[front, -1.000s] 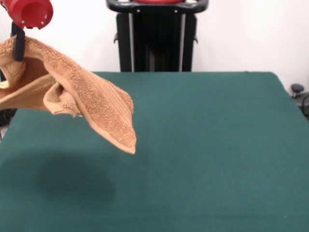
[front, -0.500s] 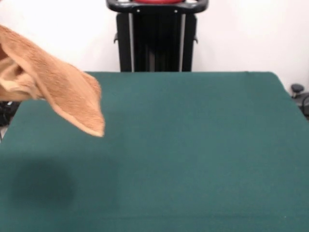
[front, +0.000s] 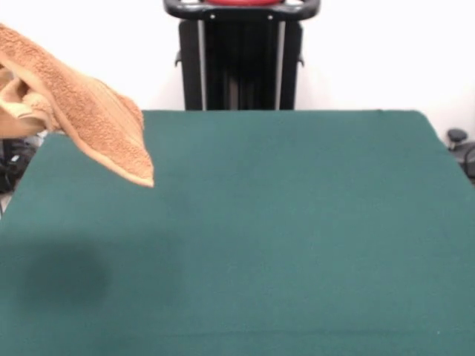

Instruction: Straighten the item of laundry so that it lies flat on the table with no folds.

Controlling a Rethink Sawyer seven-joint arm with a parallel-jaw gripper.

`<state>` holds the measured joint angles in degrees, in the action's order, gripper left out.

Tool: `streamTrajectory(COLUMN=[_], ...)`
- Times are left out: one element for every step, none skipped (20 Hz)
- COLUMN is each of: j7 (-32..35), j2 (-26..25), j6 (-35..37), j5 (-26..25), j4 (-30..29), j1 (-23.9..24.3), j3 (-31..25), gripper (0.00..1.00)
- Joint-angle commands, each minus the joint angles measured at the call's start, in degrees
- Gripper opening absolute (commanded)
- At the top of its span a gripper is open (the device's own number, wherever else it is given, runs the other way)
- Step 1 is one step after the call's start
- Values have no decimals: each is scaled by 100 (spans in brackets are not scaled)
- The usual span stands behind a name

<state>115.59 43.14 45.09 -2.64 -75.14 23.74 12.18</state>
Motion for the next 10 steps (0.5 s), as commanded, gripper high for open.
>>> streamTrajectory(j7=[-869, -803, -724, -659, -589, -528, -472, -418, -362, -294], j2=[-17, -17, -14, -13, -8, -5, -1, -9, -5, -17], j6=[309, 283, 246, 214, 188, 167, 156, 150, 136, 122], j5=[-275, -307, -331, -358, -384, -415, -434, -450, -469, -490], j4=[-914, -916, -943, -962, -988, -1001, -1021, -1022, -1040, -1041], j1=[-329, -347, -374, -384, -404, -424, -449, -474, -504, -543], j3=[-920, -918, -907, -912, -910, -906, -896, -883, -867, -853], gripper=[0, 0, 0, 0, 0, 0, 0, 0, 0, 0])
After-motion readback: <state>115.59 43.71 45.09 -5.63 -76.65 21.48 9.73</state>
